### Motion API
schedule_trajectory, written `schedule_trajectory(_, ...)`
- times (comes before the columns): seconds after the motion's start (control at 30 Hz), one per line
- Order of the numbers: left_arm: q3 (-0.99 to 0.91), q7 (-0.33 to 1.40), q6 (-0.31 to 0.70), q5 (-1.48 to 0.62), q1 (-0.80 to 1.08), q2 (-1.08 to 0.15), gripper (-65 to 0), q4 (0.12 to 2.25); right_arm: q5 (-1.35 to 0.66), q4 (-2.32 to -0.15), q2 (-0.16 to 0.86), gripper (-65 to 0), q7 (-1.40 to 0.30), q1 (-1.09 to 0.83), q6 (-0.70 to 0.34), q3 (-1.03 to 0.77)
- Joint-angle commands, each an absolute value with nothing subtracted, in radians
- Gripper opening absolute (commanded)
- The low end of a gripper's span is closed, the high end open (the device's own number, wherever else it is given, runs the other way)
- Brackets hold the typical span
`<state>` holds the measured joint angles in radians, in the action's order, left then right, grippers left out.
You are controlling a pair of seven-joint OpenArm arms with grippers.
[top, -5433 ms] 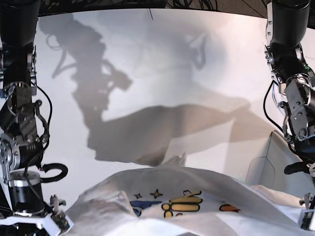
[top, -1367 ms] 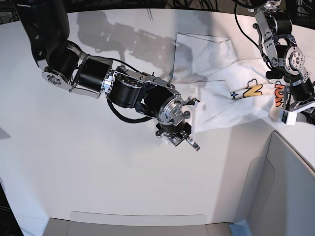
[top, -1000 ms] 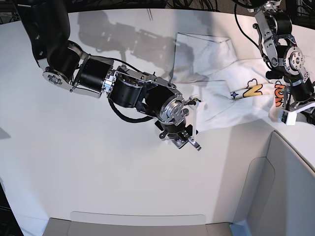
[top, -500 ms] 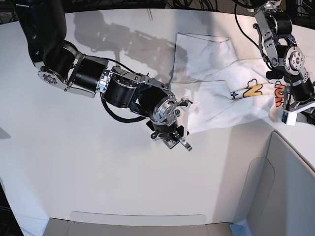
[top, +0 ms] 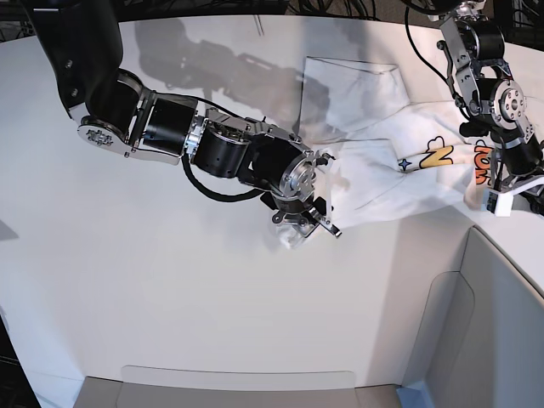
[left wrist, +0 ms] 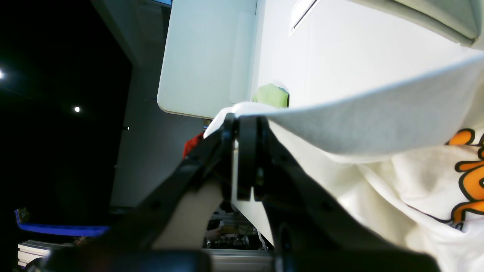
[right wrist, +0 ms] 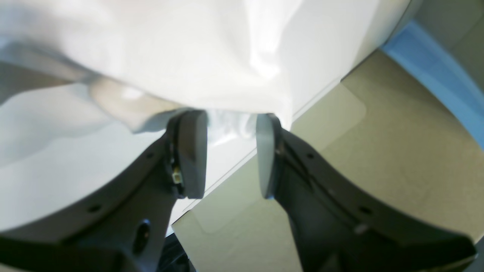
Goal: Layout the t-shirt on the table in an organized manner, then fold the t-shirt properly
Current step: 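Lift the shirt with both grippers, stretching it between them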
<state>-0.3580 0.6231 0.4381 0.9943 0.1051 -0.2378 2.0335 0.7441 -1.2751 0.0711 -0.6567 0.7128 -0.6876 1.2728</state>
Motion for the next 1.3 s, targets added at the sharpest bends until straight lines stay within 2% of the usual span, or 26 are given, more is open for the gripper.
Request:
schedule_trajectory(0.0,-0.364,0.613,0.418,1.004,0.094,-0.251,-65.0,2.049,0.765,-1.293,0.061,-42.7,-0.671,0.757,-0.691,1.26)
schedule_trajectory(0.5,-0.366,0.613,0.418,1.004,0.093,-0.229,-65.0,2.049,0.773,-1.294,0.058,-42.7,-0.673,0.766,-0.68,1.256)
schedule_trajectory(0.67,-0.366,0.613,0.418,1.004,0.094,-0.229,-65.0,2.049,0.773,-1.288,0.025,-42.7,-0.673,0.768,-0.65,1.185)
schedule_trajectory(1.27,-0.366,0.613,0.418,1.004,0.093,-0.229,-65.0,2.049,0.773,-1.222,0.002,-42.7,-0.665,0.769,-0.65,1.191)
